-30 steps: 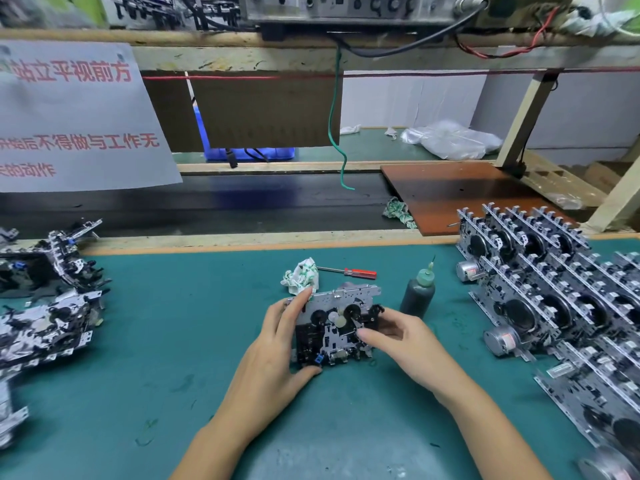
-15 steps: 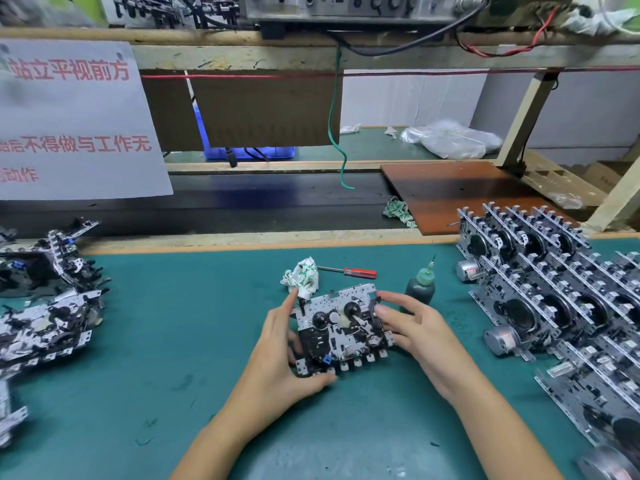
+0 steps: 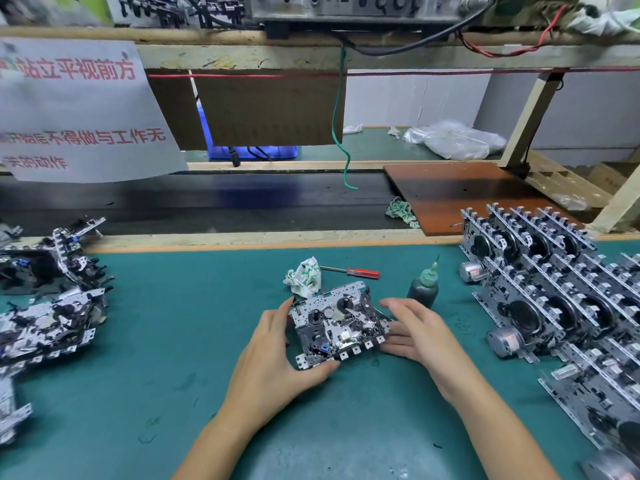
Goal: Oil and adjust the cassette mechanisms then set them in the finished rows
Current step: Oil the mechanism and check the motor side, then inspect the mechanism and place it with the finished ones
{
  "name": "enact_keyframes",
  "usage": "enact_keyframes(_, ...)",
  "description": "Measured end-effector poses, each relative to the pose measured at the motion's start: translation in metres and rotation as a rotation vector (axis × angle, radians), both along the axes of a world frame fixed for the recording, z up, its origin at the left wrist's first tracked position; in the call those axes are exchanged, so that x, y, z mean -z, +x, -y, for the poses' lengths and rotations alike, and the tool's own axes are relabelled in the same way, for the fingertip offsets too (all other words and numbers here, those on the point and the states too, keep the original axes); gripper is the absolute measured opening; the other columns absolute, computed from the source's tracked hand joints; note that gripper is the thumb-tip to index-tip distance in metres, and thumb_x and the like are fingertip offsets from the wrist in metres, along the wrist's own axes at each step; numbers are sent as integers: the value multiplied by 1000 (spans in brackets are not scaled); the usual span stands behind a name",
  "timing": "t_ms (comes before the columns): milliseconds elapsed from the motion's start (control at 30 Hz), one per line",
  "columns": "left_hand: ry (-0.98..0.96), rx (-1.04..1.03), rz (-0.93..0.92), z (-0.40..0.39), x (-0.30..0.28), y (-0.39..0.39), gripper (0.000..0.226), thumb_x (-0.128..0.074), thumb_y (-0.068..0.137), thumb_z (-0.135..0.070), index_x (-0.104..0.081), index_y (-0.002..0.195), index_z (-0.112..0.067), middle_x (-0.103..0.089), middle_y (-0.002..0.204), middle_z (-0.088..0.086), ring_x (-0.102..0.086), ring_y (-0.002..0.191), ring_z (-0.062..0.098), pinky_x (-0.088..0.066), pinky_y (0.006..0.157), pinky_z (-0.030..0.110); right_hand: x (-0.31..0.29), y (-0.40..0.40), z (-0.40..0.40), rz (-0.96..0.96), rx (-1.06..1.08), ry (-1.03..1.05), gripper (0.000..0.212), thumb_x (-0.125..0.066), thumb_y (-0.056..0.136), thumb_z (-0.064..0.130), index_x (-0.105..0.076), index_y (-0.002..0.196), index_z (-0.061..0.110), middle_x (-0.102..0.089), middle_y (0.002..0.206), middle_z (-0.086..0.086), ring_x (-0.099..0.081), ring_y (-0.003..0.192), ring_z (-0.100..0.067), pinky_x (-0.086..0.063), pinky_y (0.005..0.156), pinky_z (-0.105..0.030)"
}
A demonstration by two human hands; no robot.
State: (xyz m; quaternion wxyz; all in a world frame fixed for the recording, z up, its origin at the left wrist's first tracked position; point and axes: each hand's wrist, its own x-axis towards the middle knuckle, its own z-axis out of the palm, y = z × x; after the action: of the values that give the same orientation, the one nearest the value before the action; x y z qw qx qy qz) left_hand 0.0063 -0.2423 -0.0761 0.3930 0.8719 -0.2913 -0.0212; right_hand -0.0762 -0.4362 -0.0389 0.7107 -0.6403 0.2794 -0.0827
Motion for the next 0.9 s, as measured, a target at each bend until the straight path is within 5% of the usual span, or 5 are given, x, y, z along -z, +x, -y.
enact_keyframes(167,-39,-54,-38,-2,-1,3,110,-54,48,-82,-40,138,-20,-37,123,-19,-44,117,-1,-32,94,14,-4,-3,-1,114,-58,86,19,-57,91,19,-65,106,10,-72,78,-9,-70,75,-25,-57,65,-26)
enact_keyframes(433,-412,-202,-220,-3,-10,-2,80,-51,58,-72,-44,127,-33,-68,78,-6,-63,70,12,-45,68,13,-12,-8,-6,296,-130,74,38,-63,73,25,-68,105,6,-71,79,-22,-67,65,-22,-55,62,-25)
enact_keyframes(633,-179,-332,61,-10,-15,-3,55,-22,70,-74,-56,74,-31,-53,41,-17,-54,48,18,-39,56,31,-10,-6,-13,350,-208,-26,32,-61,82,-5,-62,110,10,-73,83,-15,-67,68,-16,-53,65,-22)
enact_keyframes(767,-267,-342,1,-9,-12,-1,81,-20,73,-71,-60,69,-1,-47,42,10,-48,47,30,-42,55,41,-11,-9,-15,409,-197,-35,21,-61,82,-2,-67,100,7,-74,85,-11,-66,61,-15,-53,62,-20)
enact_keyframes(900,-262,-319,6,-9,-13,-2,75,-22,77,-69,-61,65,-7,-33,43,-2,-38,47,22,-43,57,40,-11,-7,-11,449,-73,-50,17,-70,76,10,-72,92,17,-70,67,-5,-49,44,-11,-44,44,-18)
